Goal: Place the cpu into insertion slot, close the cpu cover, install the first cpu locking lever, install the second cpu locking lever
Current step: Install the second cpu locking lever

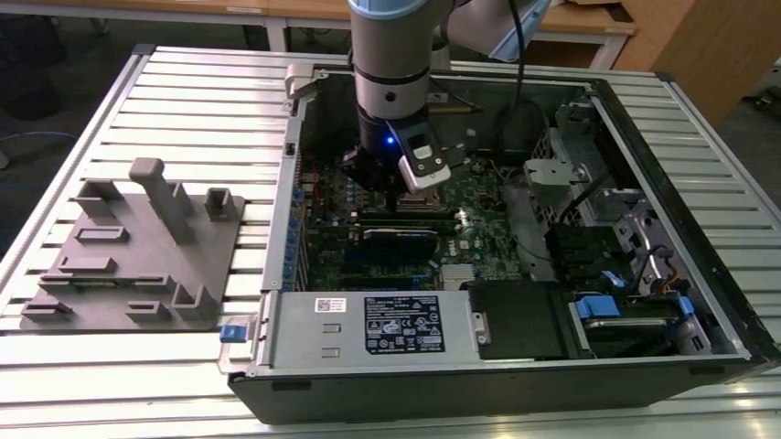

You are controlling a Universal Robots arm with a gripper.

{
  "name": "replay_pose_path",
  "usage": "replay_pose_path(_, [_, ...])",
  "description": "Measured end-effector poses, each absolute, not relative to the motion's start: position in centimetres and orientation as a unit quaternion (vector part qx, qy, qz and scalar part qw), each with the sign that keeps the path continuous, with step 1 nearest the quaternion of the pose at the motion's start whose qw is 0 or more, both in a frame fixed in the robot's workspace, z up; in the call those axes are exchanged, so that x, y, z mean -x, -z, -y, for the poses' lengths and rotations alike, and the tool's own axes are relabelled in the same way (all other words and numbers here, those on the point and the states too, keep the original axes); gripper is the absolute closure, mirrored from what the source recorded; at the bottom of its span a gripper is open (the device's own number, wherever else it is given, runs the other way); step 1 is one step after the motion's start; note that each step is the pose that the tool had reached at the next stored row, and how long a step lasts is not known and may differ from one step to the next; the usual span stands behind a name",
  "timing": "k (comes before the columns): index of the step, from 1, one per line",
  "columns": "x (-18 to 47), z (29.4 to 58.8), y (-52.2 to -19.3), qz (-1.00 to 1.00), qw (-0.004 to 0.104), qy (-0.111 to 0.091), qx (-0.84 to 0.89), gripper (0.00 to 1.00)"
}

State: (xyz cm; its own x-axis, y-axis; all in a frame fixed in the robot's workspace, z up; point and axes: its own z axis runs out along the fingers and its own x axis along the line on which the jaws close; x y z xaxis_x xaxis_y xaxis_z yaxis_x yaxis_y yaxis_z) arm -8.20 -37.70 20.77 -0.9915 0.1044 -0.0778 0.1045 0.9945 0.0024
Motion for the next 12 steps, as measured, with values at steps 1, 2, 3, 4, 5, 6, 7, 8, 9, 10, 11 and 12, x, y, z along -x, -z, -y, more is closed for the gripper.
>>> replay_pose_path(1, [8.21, 37.7, -20.75, -0.998, 0.039, 0.001, -0.052, 0.9])
replay_pose_path(2, [8.21, 37.7, -20.74, -0.998, 0.039, 0.001, -0.052, 0.9])
replay_pose_path(3, [8.23, 37.7, -20.73, -0.998, 0.039, 0.0, -0.052, 0.9])
replay_pose_path(4, [8.25, 37.71, -20.72, -0.998, 0.039, 0.0, -0.052, 0.9])
replay_pose_path(5, [8.28, 37.72, -20.71, -0.998, 0.039, -0.003, -0.052, 0.9])
replay_pose_path(6, [8.32, 37.75, -20.71, -0.998, 0.039, -0.005, -0.053, 0.9])
replay_pose_path(7, [8.36, 37.79, -20.71, -0.998, 0.039, -0.006, -0.053, 0.9])
replay_pose_path(8, [8.4, 37.85, -20.71, -0.998, 0.039, -0.007, -0.053, 0.9])
replay_pose_path(9, [8.44, 37.91, -20.71, -0.998, 0.039, -0.008, -0.053, 0.9])
replay_pose_path(10, [8.49, 37.97, -20.71, -0.998, 0.039, -0.008, -0.053, 0.9])
replay_pose_path(11, [8.56, 38.03, -20.71, -0.998, 0.039, -0.009, -0.053, 0.9])
replay_pose_path(12, [8.62, 38.05, -20.7, -0.998, 0.038, -0.009, -0.053, 0.9])
